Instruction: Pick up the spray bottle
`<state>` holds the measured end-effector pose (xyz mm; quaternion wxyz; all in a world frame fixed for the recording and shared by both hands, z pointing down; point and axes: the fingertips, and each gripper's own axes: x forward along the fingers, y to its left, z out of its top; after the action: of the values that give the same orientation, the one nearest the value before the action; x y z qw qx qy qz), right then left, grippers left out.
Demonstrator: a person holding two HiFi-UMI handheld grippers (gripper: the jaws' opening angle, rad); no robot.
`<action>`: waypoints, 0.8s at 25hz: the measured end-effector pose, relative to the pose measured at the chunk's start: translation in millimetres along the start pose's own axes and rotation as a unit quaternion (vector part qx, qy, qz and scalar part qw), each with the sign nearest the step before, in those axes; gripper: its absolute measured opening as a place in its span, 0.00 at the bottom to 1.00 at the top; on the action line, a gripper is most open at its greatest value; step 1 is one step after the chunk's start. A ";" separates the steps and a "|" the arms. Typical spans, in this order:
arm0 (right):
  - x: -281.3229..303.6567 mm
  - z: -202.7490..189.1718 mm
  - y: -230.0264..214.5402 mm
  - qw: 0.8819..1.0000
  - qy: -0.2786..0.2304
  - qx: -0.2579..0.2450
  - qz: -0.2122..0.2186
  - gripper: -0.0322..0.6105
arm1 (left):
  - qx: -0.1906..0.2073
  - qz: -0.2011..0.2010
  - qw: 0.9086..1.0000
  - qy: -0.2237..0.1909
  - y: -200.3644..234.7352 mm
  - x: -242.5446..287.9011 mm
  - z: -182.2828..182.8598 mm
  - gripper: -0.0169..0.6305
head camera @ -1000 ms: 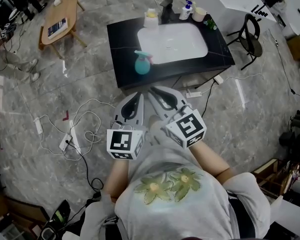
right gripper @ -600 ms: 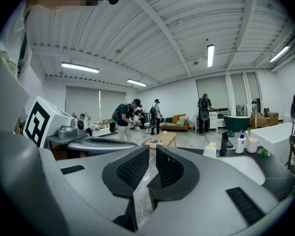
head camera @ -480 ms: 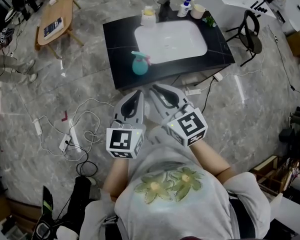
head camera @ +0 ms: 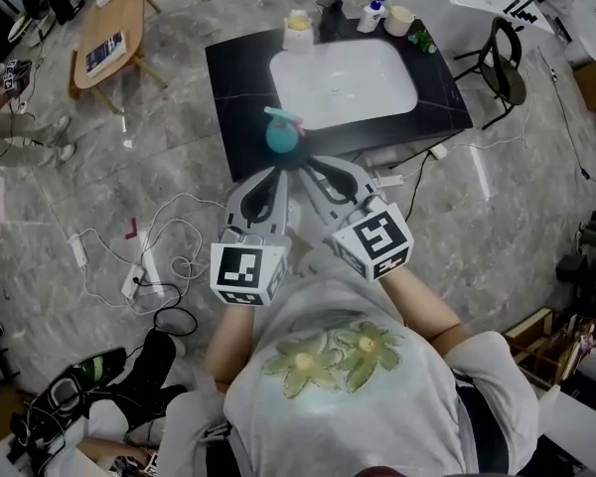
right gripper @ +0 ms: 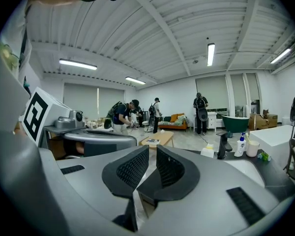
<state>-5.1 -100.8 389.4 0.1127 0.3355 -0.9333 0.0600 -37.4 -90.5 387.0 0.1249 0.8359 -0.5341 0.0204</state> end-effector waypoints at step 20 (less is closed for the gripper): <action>48.2 -0.2 -32.4 1.000 0.010 0.017 -0.002 0.10 | 0.002 -0.010 1.000 0.028 37.4 44.2 -1.4 0.04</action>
<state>-20.4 -155.2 402.8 0.1162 0.3384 -0.9305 0.0785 -51.9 -144.3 402.8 0.1380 0.8405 -0.5220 0.0441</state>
